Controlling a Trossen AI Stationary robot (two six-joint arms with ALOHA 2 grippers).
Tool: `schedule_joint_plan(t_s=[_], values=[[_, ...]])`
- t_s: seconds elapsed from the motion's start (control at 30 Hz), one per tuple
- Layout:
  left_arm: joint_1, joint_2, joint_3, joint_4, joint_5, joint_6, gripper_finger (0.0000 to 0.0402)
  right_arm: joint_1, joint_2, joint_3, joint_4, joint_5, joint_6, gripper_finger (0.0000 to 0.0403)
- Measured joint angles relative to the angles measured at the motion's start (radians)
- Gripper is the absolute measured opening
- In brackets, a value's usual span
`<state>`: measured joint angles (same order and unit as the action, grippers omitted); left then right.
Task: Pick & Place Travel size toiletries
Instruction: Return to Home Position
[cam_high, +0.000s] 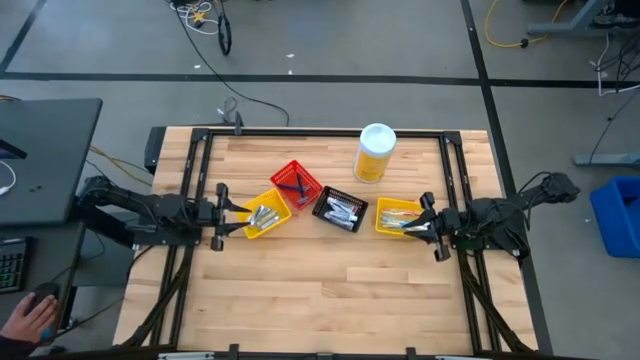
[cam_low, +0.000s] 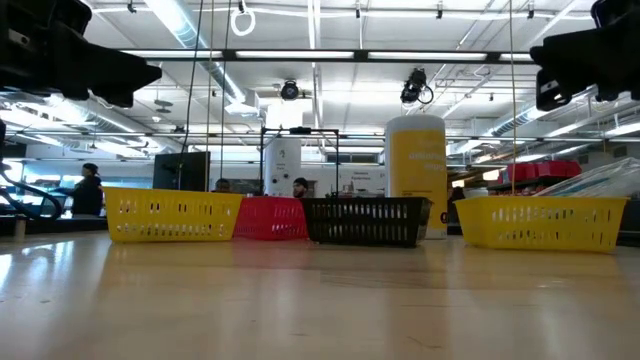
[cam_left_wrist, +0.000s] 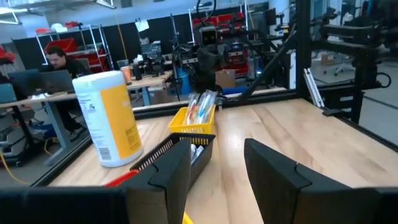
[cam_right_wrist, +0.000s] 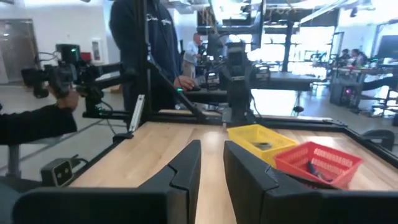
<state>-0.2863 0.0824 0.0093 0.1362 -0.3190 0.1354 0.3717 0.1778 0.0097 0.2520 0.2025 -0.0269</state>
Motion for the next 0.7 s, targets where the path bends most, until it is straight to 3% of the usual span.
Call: schedule_joint_plan(t_s=[0.4,0.7], values=[[0.000,0.000,-0.001,-0.025,-0.031,-0.009,0.0160,0.000,-0.072,0.000,-0.201,0.002,-0.001,0.0078],[0.000,0.000,-0.001,-0.025,-0.035,-0.024,0.0160,0.000,-0.095,0.000,-0.211,0.007,-0.007,0.0078]])
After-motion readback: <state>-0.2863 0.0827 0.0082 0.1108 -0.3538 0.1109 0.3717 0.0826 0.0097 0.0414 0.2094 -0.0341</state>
